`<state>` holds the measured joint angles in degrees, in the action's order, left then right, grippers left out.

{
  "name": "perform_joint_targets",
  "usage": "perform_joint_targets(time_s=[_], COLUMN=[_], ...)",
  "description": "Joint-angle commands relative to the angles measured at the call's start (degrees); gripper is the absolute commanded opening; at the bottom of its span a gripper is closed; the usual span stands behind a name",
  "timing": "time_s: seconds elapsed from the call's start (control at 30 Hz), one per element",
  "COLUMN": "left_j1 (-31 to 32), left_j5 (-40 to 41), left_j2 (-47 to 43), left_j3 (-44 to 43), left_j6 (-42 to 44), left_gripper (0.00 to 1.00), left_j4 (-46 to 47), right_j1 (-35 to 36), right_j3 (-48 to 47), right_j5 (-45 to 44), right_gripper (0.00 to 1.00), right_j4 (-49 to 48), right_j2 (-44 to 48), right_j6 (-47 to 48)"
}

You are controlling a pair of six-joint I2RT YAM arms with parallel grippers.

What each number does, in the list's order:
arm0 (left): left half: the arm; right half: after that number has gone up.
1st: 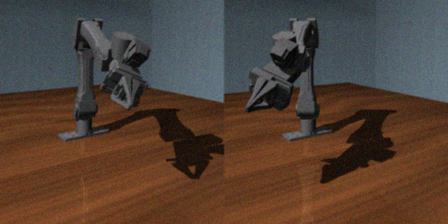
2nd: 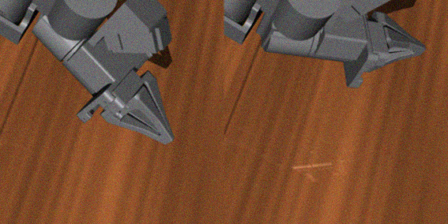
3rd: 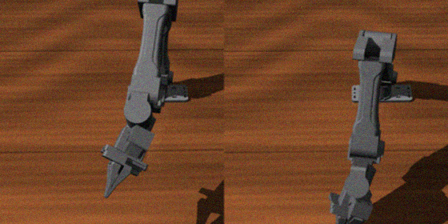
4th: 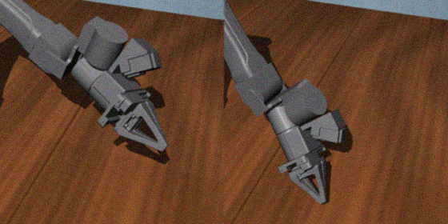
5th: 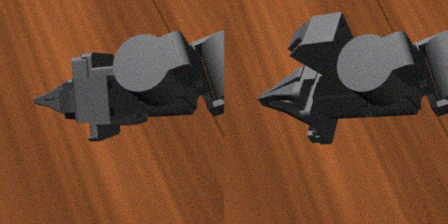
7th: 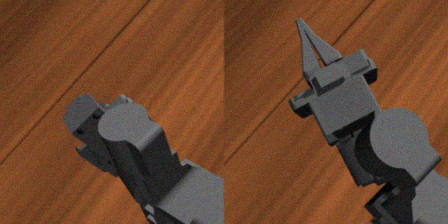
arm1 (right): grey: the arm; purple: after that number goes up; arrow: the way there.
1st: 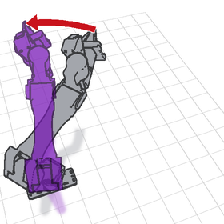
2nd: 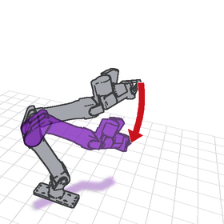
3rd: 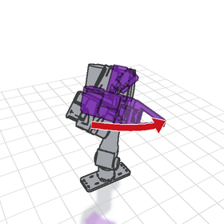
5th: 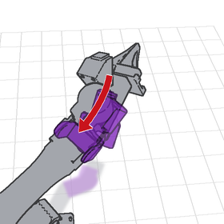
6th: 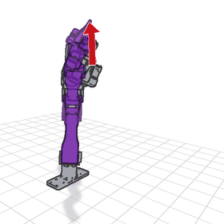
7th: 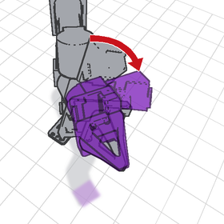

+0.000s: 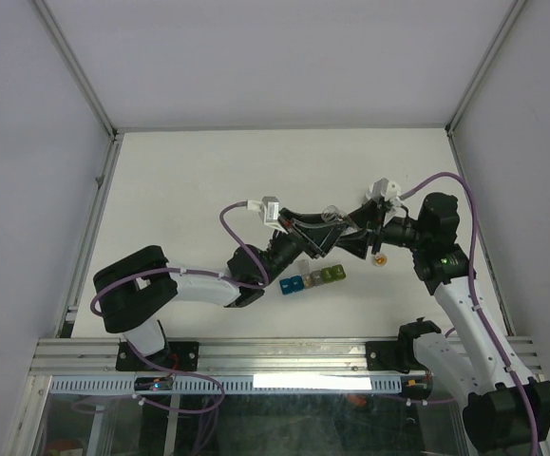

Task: Sort the pills into containers

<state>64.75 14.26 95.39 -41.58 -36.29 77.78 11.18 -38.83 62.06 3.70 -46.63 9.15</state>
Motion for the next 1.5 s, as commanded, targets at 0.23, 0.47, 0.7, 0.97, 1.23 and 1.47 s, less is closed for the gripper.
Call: perform_joint_targets(time_s=[0.23,0.47,0.7,0.97,1.23,1.47], left_j1=[0.52,0.55,0.55,0.55,0.55,0.54], left_j5=[-0.55,0.60,-0.43,-2.01,-5.91,-8.12], left_j2=[-6.09,-9.12,-10.10,-9.97,-8.92,-6.98], left_j3=[-1.84,-1.11,-1.55,-2.20,-0.77,0.91], left_j6=[8.05,10.34,10.72,9.88,7.01,4.94], left_gripper=[0.05,0.01,0.01,0.03,0.42,0.67], left_j4=[-6.35,-10.55,-13.53,-14.23,-8.67,-2.95], right_j1=[-0.04,-0.03,-0.08,-0.10,-0.21,-1.57], right_j3=[-2.31,-2.82,-2.32,-2.15,-2.22,-1.01], right_j5=[-2.46,-4.48,-3.11,-1.01,1.62,6.06], right_gripper=[0.77,0.83,0.80,0.54,0.15,0.13], right_j4=[5.35,7.82,6.54,5.97,3.75,-2.49], right_j2=[0.13,0.59,2.19,1.78,1.11,0.64], right_j6=[5.03,7.04,6.50,6.07,1.86,-6.01])
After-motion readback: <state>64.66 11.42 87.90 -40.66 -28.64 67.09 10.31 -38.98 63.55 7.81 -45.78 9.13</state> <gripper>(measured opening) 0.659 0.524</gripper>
